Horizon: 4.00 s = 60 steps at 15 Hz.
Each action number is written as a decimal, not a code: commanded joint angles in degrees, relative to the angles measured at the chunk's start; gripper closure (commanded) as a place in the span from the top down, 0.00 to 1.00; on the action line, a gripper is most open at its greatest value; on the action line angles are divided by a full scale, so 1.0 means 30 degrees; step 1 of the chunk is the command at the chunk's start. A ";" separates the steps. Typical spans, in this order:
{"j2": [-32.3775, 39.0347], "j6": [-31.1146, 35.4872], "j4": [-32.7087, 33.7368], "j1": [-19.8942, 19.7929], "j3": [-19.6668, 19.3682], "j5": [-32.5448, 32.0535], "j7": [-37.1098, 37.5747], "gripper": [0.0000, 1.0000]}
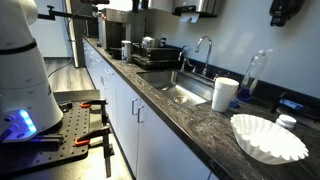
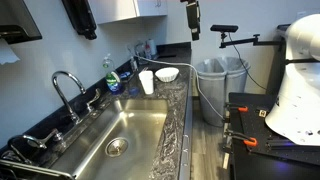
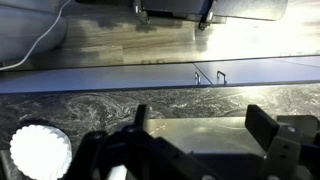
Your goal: Flip the cup over
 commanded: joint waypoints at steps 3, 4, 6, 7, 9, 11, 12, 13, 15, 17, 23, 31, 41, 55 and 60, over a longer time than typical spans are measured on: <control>0.0023 -0.0049 0.0048 0.0156 -0.0118 -0.0064 0.0074 1.00; 0.0177 -0.0269 0.0334 0.0047 0.0080 -0.0534 0.0201 1.00; 0.0737 -0.0851 0.1016 -0.0010 0.0328 -0.1640 -0.0117 1.00; 0.1058 -0.1094 0.1358 -0.0051 0.0392 -0.2326 -0.0219 1.00; 0.2048 -0.1837 0.2301 -0.0045 0.0347 -0.3996 -0.1051 1.00; 0.3101 -0.2291 0.3158 0.0105 0.0118 -0.5487 -0.2499 1.00; 0.3671 -0.2364 0.3587 0.0184 -0.0055 -0.6130 -0.3435 1.00; 0.4227 -0.2437 0.4014 0.0219 -0.0150 -0.6721 -0.4187 1.00; 0.5343 -0.2195 0.4808 0.0250 -0.0522 -0.7769 -0.6090 1.00; 0.6488 -0.2131 0.5680 0.0263 -0.0777 -0.8682 -0.7930 1.00; 0.9331 -0.2466 0.7800 0.0498 -0.0511 -1.1748 -1.2324 1.00; 1.2627 -0.4601 0.9250 0.1742 0.1041 -1.7014 -1.2249 1.00; 1.3975 -0.4670 0.8714 0.2240 0.1612 -1.8663 -1.1841 1.00; 2.0599 -0.5284 1.2624 0.2796 0.1538 -2.2531 -1.3733 1.00; 2.3238 -0.5067 1.4747 0.3029 0.1415 -2.3270 -1.4560 1.00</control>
